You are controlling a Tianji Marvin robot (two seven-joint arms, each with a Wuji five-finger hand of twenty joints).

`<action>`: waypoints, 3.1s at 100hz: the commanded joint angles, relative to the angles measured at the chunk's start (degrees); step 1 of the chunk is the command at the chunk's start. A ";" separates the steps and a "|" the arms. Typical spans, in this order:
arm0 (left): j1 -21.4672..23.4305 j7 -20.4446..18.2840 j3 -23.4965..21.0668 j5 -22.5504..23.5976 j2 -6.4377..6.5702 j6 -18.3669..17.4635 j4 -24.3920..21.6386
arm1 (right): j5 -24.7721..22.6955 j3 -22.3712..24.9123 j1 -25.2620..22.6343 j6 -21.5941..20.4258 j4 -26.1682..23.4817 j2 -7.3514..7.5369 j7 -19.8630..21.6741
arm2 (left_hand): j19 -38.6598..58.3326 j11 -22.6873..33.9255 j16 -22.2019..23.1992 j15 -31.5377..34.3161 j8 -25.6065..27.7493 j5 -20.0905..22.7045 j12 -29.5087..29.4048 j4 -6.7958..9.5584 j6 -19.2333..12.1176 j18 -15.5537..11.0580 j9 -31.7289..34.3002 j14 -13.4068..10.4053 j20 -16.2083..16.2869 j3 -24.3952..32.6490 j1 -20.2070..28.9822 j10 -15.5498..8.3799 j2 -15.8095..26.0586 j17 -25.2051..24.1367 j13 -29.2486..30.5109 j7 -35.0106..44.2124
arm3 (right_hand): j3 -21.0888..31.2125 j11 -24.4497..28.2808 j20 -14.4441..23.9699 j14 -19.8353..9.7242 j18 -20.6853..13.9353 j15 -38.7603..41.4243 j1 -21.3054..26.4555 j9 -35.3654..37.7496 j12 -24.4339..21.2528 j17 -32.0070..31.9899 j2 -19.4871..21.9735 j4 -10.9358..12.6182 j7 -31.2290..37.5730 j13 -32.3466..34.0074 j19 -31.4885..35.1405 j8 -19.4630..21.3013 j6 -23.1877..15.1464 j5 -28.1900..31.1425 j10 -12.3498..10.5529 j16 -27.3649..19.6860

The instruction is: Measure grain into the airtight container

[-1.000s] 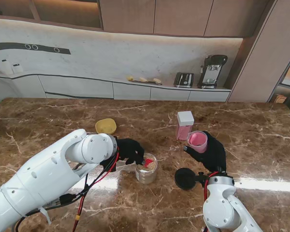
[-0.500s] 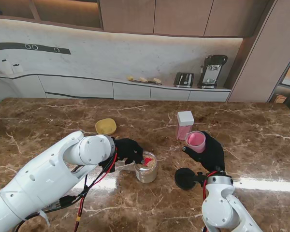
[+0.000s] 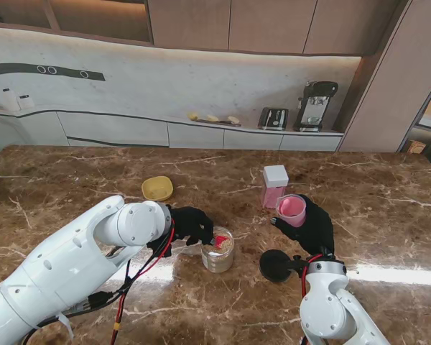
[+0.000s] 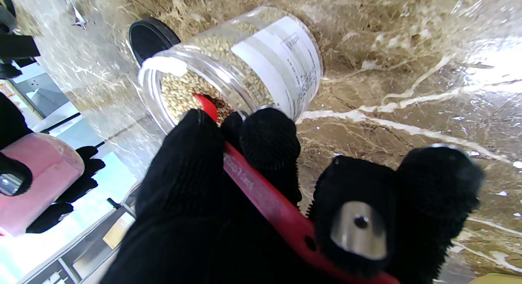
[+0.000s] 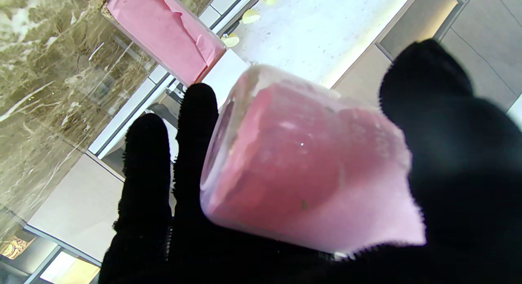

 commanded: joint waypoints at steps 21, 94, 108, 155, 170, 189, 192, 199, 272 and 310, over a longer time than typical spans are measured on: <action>0.71 -0.74 -1.01 -0.40 0.35 0.41 -0.43 | 0.21 0.06 -0.49 -0.09 -0.10 -0.19 0.54 | 4.19 1.89 0.17 6.14 1.03 -1.92 0.67 1.43 -0.34 0.04 3.08 -1.01 1.11 -1.37 3.08 -2.73 2.78 0.61 2.59 -0.08 | 10.39 2.30 -1.16 -2.07 -0.75 -0.62 5.07 0.70 -0.73 -0.34 8.52 -0.29 4.44 -0.86 -0.60 0.44 -6.28 2.83 -3.45 0.01; 5.43 -0.19 -7.49 -4.26 0.20 1.14 -2.83 | -0.28 0.06 -0.41 0.13 -0.46 0.12 1.60 | 4.38 1.86 0.17 6.14 1.30 -1.80 0.84 1.47 -0.21 0.29 2.92 -1.01 1.30 -1.40 3.19 -2.50 2.81 0.36 2.59 -0.29 | 10.38 2.32 -1.19 -2.15 -0.72 -0.71 5.29 0.79 -0.81 -0.38 8.44 -0.32 4.45 -0.69 -0.97 0.48 -6.35 2.91 -3.64 0.01; 6.86 -0.10 -9.57 -5.61 0.18 1.78 -4.02 | -0.42 -0.14 -0.40 0.33 -0.41 0.22 2.00 | 4.38 1.84 0.17 6.13 1.35 -1.76 0.87 1.46 -0.18 0.45 2.97 -0.99 1.33 -1.42 3.13 -2.44 2.87 0.35 2.59 -0.32 | 10.38 2.38 -1.25 -2.27 -0.85 -0.65 5.28 0.95 -0.78 0.00 8.46 -0.36 4.51 -0.44 -1.04 0.53 -6.45 3.03 -3.71 0.03; 12.11 1.31 -16.93 -11.30 -0.26 4.42 -10.35 | -0.74 -2.19 0.19 0.51 0.74 0.79 4.52 | 4.48 1.75 0.29 6.10 1.49 -1.91 1.02 1.53 0.22 0.69 2.84 -0.53 1.51 -1.37 3.39 -2.22 3.01 0.23 2.56 -0.70 | 11.03 2.87 -1.25 -2.19 -1.09 -0.26 6.63 2.36 1.69 1.60 9.08 -0.46 4.81 0.98 -0.27 0.45 -6.49 3.96 -3.91 0.11; 12.04 1.95 -17.56 -12.89 -0.56 5.45 -11.85 | -0.92 -3.15 0.26 0.80 0.47 1.08 5.84 | 4.46 1.73 0.32 6.09 1.52 -1.91 1.06 1.54 0.38 0.71 2.80 -0.53 1.54 -1.40 3.40 -2.18 3.05 0.22 2.56 -0.79 | 10.82 2.57 -1.21 -1.98 -0.96 -0.01 6.79 2.79 2.37 1.87 9.57 -0.57 4.87 1.29 0.23 0.30 -6.32 4.14 -3.73 0.19; 10.37 3.06 -16.57 -14.70 -1.15 6.69 -12.43 | -1.17 -4.36 0.36 1.75 -0.31 1.15 6.23 | 4.53 1.73 0.38 6.14 1.56 -1.88 1.11 1.58 0.47 0.72 2.77 -0.54 1.62 -1.38 3.52 -2.05 3.00 0.17 2.56 -0.84 | 10.42 2.32 -1.15 -1.82 -0.82 0.36 6.76 3.17 2.80 2.17 10.02 -0.53 5.00 1.55 0.89 0.22 -6.14 4.31 -3.64 0.31; 10.04 3.28 -16.29 -15.05 -1.27 6.86 -12.44 | -1.12 -4.52 0.41 1.82 -0.37 1.16 6.35 | 4.54 1.74 0.39 6.15 1.58 -1.82 1.11 1.57 0.49 0.70 2.77 -0.56 1.62 -1.39 3.51 -2.05 3.01 0.18 2.56 -0.82 | 10.36 2.26 -1.14 -1.76 -0.78 0.43 6.73 3.14 2.84 2.15 10.01 -0.52 5.00 1.59 0.98 0.20 -6.11 4.32 -3.64 0.34; 9.22 4.02 -15.50 -15.77 -1.63 7.26 -12.42 | -0.89 -4.88 0.50 2.06 -0.54 1.17 6.65 | 4.54 1.74 0.40 6.15 1.57 -1.84 1.13 1.58 0.48 0.70 2.75 -0.59 1.64 -1.38 3.55 -2.05 2.98 0.13 2.56 -0.86 | 10.25 2.17 -1.15 -1.78 -0.75 0.47 6.66 3.16 2.89 2.08 10.06 -0.51 5.00 1.52 1.11 0.17 -5.94 4.27 -3.57 0.35; -0.59 8.16 -4.02 -14.54 -4.15 9.14 -8.54 | 0.09 -6.80 1.05 1.33 -1.10 1.31 8.25 | 4.59 1.74 0.44 6.17 1.75 -1.72 1.13 1.54 0.11 0.79 2.93 -0.67 1.69 -1.47 3.39 -2.27 2.90 0.53 2.58 -0.77 | 10.22 1.70 -1.47 -1.82 -0.74 0.54 6.49 2.93 3.03 2.00 9.85 -0.35 4.91 1.36 1.48 0.15 -5.77 3.85 -3.47 0.26; -1.57 7.91 -1.21 -5.95 -3.32 5.99 -9.69 | 0.45 -7.11 1.18 0.97 -0.94 1.25 8.25 | 4.66 1.81 0.40 6.28 1.62 -1.83 1.15 1.50 -0.25 0.64 2.99 -0.85 1.61 -1.49 3.24 -2.35 2.78 0.67 2.59 -0.66 | 10.27 1.69 -1.65 -1.75 -0.79 0.48 6.40 2.90 3.00 1.90 9.87 -0.39 4.86 1.28 1.45 0.16 -5.73 3.74 -3.50 0.21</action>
